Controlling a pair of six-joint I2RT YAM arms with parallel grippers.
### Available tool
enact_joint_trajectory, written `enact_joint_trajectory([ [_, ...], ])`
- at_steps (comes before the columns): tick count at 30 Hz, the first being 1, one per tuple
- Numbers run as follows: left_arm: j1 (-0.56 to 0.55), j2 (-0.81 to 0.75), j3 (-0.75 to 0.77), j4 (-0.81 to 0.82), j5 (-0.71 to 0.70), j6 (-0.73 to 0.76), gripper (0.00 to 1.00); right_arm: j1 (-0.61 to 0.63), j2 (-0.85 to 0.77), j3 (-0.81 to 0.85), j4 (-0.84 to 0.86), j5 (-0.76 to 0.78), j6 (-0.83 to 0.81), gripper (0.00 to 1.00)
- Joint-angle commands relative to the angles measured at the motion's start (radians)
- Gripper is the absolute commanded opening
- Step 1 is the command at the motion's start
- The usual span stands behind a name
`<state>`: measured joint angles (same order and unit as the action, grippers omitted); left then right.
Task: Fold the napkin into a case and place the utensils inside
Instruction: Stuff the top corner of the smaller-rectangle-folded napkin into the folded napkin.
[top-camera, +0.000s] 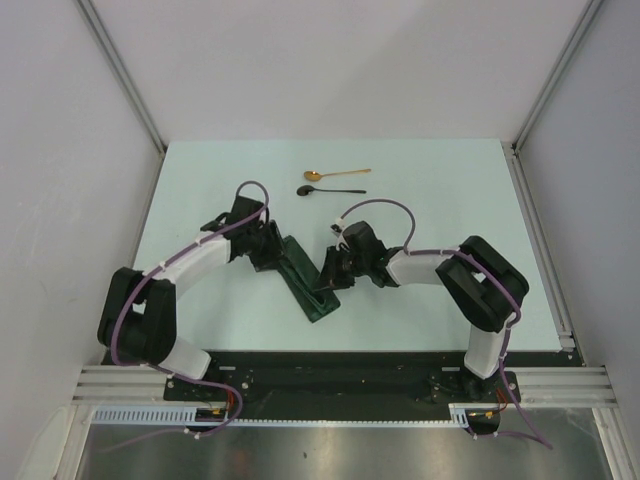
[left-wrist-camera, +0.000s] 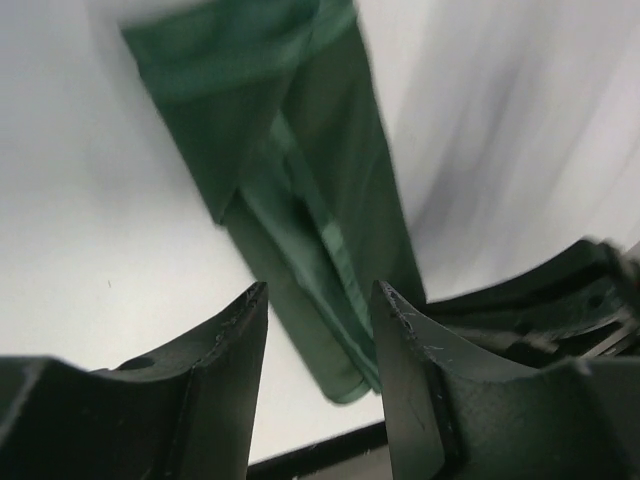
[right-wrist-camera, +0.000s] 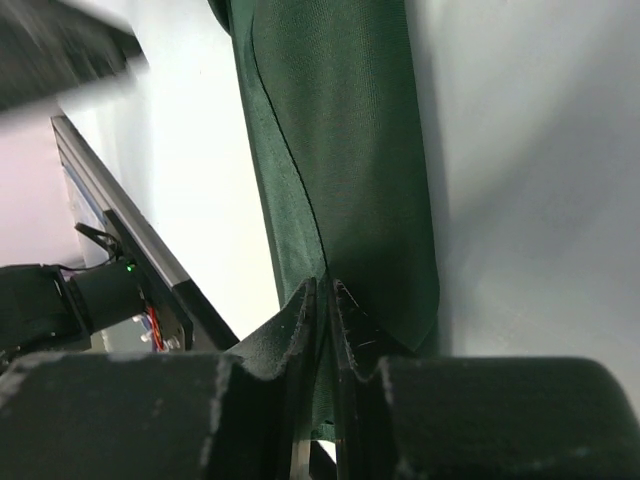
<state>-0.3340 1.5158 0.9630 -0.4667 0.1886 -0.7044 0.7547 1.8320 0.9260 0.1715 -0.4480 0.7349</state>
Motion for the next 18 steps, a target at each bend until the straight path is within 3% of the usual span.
enact_joint_trajectory([
  [1, -0.017, -0.051, -0.096, -0.013, 0.078, -0.049, 0.51, 0.029, 0.019, 0.013, 0.075, 0.034, 0.066, 0.13],
  [8, -0.037, -0.032, -0.113, 0.014, 0.13, -0.073, 0.5, 0.057, 0.062, 0.02, 0.125, 0.066, 0.126, 0.13],
  [14, -0.04, -0.005, -0.107, 0.051, 0.158, -0.076, 0.42, 0.071, 0.076, 0.01, 0.157, 0.074, 0.15, 0.13],
  [18, -0.042, 0.037, -0.067, 0.069, 0.186, -0.084, 0.31, 0.071, 0.058, 0.008, 0.145, 0.088, 0.133, 0.13],
])
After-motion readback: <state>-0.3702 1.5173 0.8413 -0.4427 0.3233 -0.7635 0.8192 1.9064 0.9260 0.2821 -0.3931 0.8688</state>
